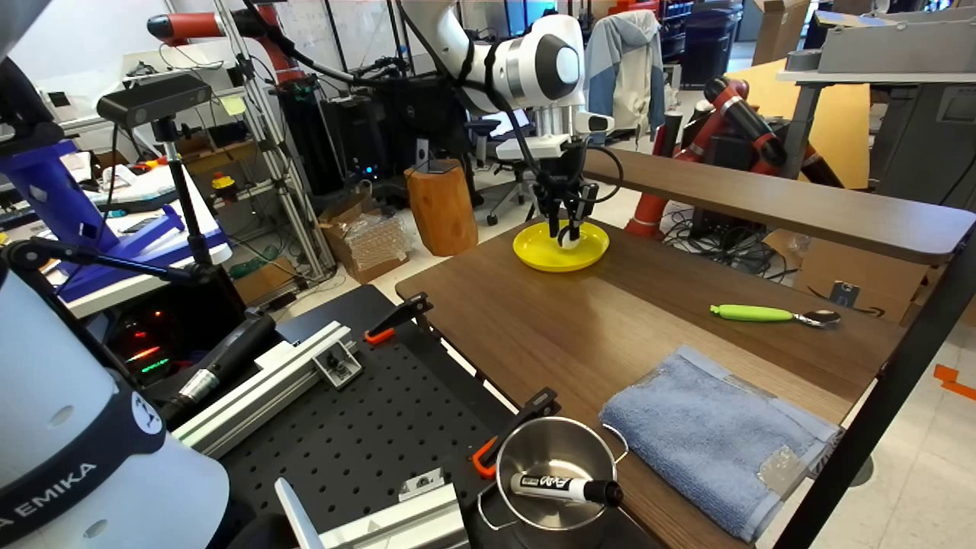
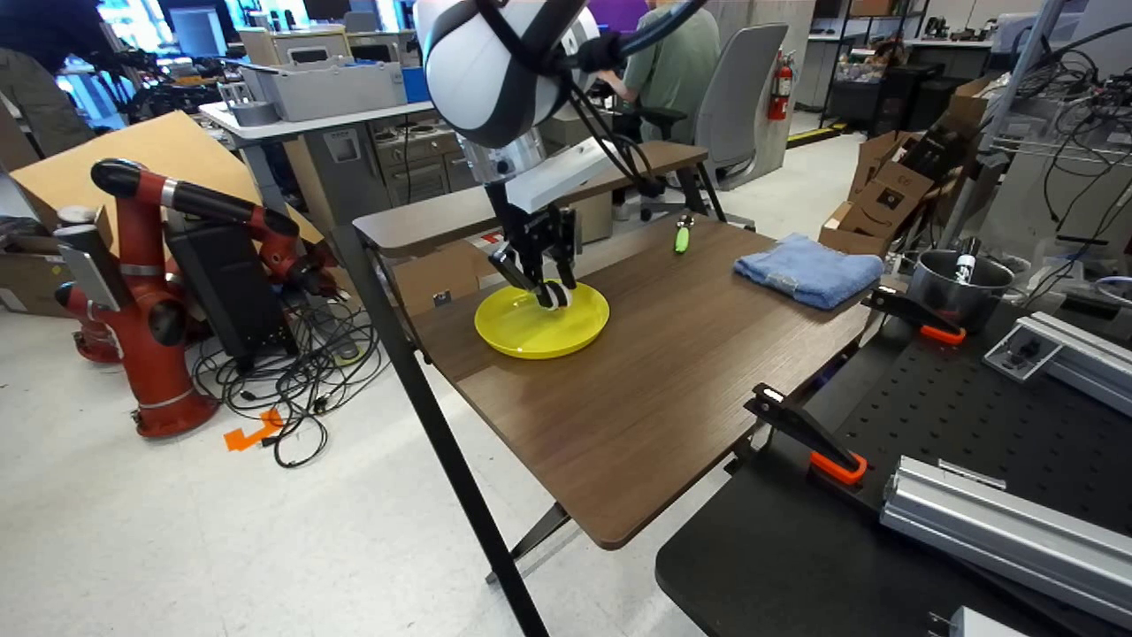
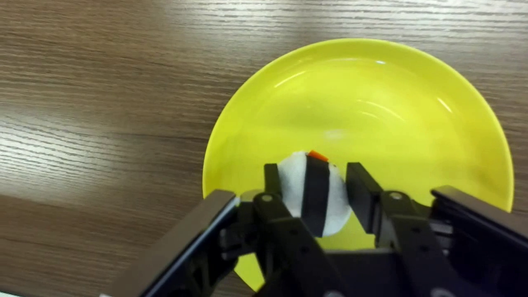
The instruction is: Put the white sponge with a black strap on the yellow plate
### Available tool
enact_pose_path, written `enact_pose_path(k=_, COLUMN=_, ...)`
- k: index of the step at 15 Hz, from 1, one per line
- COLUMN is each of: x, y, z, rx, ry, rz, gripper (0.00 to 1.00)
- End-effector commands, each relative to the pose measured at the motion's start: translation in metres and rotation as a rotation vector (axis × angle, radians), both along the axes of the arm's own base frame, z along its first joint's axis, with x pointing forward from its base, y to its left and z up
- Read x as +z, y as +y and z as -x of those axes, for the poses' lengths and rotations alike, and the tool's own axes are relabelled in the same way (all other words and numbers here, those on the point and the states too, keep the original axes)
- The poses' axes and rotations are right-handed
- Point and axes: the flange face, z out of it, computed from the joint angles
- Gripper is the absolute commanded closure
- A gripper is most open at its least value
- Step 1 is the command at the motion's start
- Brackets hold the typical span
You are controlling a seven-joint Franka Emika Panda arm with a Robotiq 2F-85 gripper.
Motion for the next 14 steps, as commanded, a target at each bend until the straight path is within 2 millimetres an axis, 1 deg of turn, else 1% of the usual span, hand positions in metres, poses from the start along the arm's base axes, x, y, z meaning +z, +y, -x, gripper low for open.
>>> enact_pose_path(k=1, x=0.002, y=0.002, z=-0.006, rx=-0.015, ry=0.018, rz=0.036, gripper=0.22)
enact_pose_path(k=4, x=0.01, y=0.001, z=-0.006, rx=-0.012, ry=0.016, rz=0.033, gripper=0.02)
enact_pose_path(k=5, x=0.013, y=0.001, z=-0.006, rx=-0.013, ry=0.015, rz=0.03, gripper=0.0)
enact_pose_path(k=7, x=0.02, y=-0.001, z=-0.003, rx=-0.007, ry=0.021, rz=0.028, gripper=0.0)
enact_pose_path(k=9, x=0.031, y=-0.003, z=0.001, rx=-0.002, ry=0.015, rz=0.018, gripper=0.0)
enact_pose_path(k=12, x=0.059, y=-0.006, z=0.011, rx=-0.003, ry=-0.004, rz=0.006, gripper=0.0)
enact_pose_path(k=13, x=0.071, y=-0.007, z=0.015, rx=-0.001, ry=-0.016, rz=-0.003, gripper=0.0)
enact_pose_path(k=14, x=0.088, y=-0.007, z=0.02, rx=0.0, ry=-0.02, rz=-0.012, gripper=0.0)
